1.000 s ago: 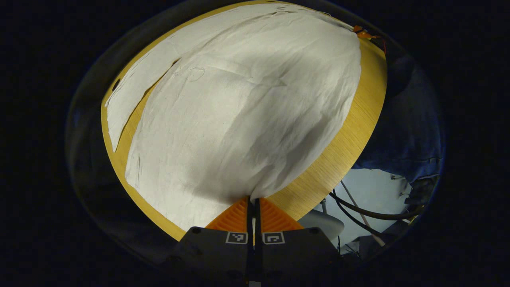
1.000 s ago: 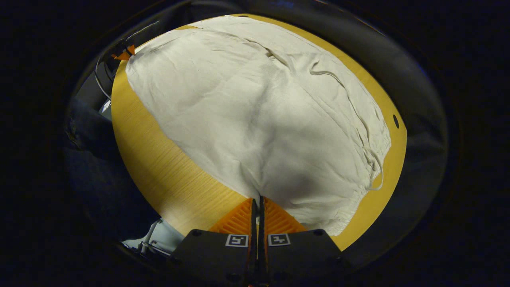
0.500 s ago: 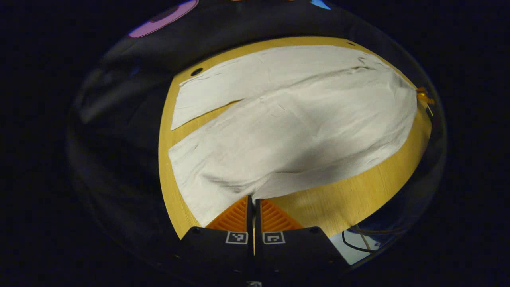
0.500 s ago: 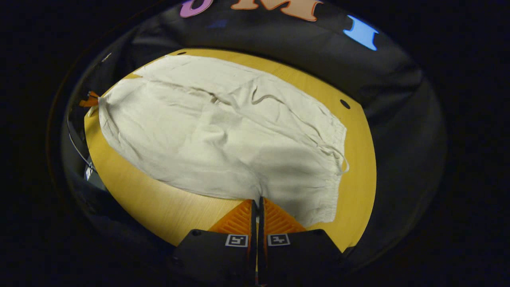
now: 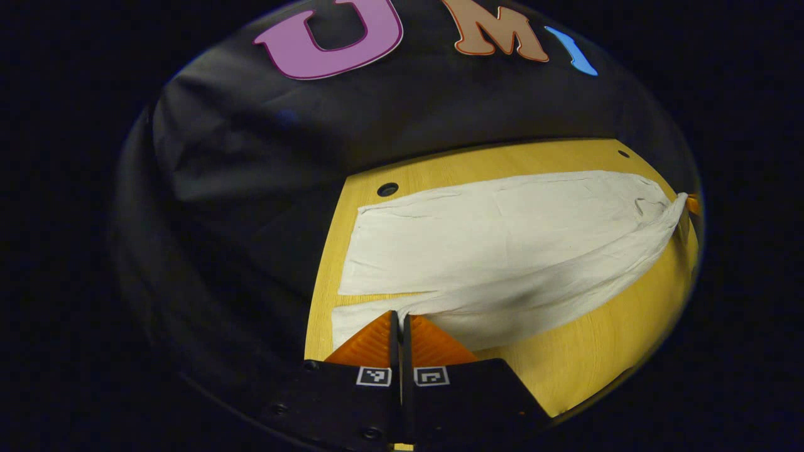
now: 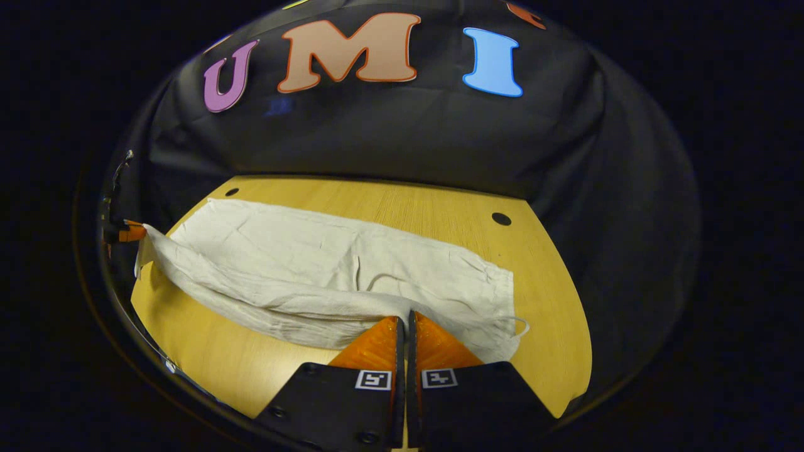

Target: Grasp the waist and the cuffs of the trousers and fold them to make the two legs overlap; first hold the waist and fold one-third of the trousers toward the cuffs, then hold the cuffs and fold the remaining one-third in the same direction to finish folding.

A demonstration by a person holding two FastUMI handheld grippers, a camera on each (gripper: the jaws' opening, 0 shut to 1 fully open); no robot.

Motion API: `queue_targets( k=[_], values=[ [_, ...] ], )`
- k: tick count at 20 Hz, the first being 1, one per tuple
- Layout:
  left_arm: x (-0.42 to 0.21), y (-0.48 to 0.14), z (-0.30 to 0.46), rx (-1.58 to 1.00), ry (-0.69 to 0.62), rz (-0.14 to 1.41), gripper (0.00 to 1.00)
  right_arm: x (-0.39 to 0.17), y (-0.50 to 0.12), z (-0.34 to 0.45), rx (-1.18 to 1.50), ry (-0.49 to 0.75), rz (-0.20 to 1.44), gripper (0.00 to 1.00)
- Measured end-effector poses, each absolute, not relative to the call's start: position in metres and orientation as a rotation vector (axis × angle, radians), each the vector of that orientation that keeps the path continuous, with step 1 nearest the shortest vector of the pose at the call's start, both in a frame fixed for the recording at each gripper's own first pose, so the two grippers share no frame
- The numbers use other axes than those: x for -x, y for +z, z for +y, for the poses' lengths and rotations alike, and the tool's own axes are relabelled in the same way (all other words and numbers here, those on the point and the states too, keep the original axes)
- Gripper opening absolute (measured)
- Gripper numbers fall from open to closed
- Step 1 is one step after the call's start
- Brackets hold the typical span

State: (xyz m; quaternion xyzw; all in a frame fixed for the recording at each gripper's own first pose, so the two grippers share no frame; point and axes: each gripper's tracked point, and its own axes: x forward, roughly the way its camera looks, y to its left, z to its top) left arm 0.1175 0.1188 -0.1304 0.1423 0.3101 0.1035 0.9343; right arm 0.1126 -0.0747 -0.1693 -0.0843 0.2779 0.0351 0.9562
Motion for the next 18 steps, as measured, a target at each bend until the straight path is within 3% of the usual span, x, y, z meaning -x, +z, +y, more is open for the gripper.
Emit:
queue_targets(
  k=[1, 7, 9, 10, 15, 18],
  values=[
    [-0.166, -0.131, 0.129, -0.304, 0.219, 0.613, 0.00, -0.126, -0.162, -0.074, 0.153, 0.069, 0.547, 0.04],
    [-0.256, -0.086, 0.130, -0.250, 0.310, 0.475, 0.00, -0.209, -0.143, -0.066, 0.078, 0.064, 0.483, 0.04],
    [-0.286, -0.091, 0.133, -0.221, 0.325, 0.465, 0.00, -0.239, -0.147, -0.067, 0.084, 0.065, 0.479, 0.00],
    [-0.300, -0.096, 0.134, -0.209, 0.326, 0.461, 0.00, -0.252, -0.151, -0.068, 0.084, 0.063, 0.478, 0.04],
    [-0.356, -0.139, 0.134, -0.214, 0.315, 0.490, 0.00, -0.293, -0.196, -0.071, 0.062, 0.088, 0.535, 0.03],
    [-0.372, -0.159, 0.128, -0.212, 0.300, 0.509, 0.00, -0.303, -0.220, -0.066, 0.036, 0.122, 0.578, 0.10]
  ],
)
